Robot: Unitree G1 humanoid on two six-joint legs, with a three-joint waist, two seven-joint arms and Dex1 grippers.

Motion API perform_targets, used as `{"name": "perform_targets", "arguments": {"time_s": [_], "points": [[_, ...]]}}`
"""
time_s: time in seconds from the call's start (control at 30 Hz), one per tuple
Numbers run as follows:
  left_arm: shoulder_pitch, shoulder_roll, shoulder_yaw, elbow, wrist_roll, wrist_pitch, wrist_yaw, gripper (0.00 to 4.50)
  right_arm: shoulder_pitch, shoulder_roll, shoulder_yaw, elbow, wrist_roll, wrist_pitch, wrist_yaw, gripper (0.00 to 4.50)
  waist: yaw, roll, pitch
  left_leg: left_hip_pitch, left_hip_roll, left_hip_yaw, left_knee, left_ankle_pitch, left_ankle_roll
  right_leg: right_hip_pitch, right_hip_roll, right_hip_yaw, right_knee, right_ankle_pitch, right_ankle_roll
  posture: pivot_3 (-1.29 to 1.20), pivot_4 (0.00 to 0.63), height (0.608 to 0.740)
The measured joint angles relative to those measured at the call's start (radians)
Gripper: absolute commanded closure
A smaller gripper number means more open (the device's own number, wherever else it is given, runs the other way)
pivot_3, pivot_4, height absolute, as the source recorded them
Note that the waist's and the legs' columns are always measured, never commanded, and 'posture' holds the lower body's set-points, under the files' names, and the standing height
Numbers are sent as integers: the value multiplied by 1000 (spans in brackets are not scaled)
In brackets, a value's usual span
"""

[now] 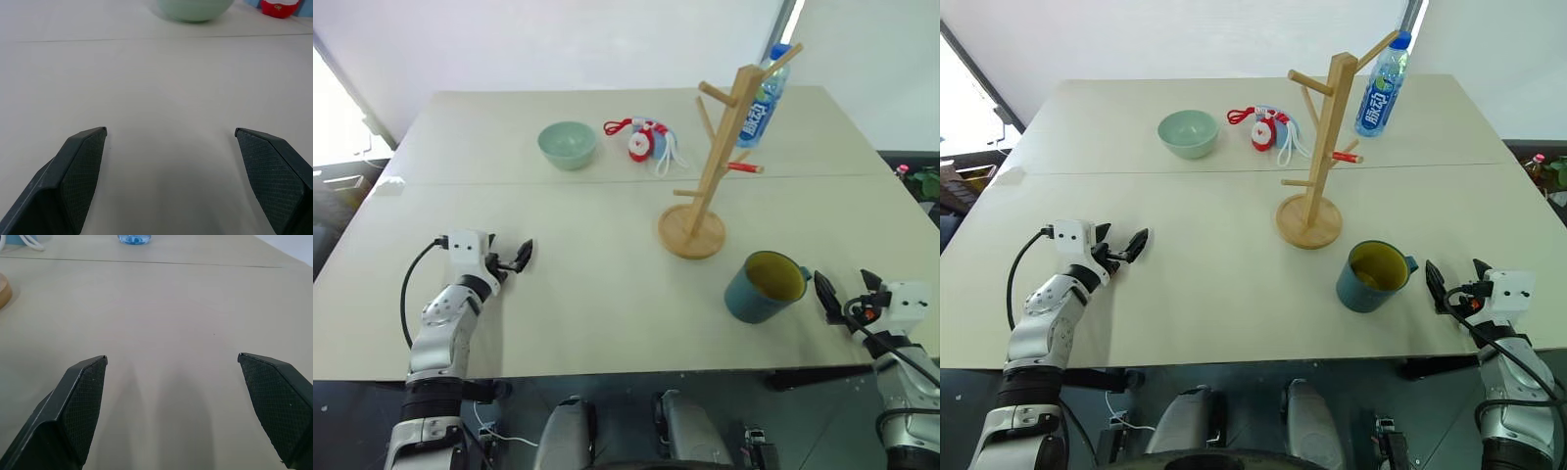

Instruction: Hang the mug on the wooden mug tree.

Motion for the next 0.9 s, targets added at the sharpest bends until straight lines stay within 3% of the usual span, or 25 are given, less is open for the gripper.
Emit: {"name": "perform_targets", "arguments": {"time_s": [0.37, 0.9], "points": [[-1, 0, -10, -27, -14, 33, -30, 0, 25, 1, 0, -36, 2, 9, -4, 61, 1, 0, 0, 0, 0, 0, 0, 0, 0, 0, 0, 0, 0, 0, 0, 0, 150, 740], [34, 77, -338, -365, -149, 160, -534, 0, 285, 7, 3, -326, 38, 46, 110, 61, -1, 1, 0, 0, 0, 0, -1, 0, 0, -1, -2, 1, -2, 0, -1, 0, 150, 740]]}}
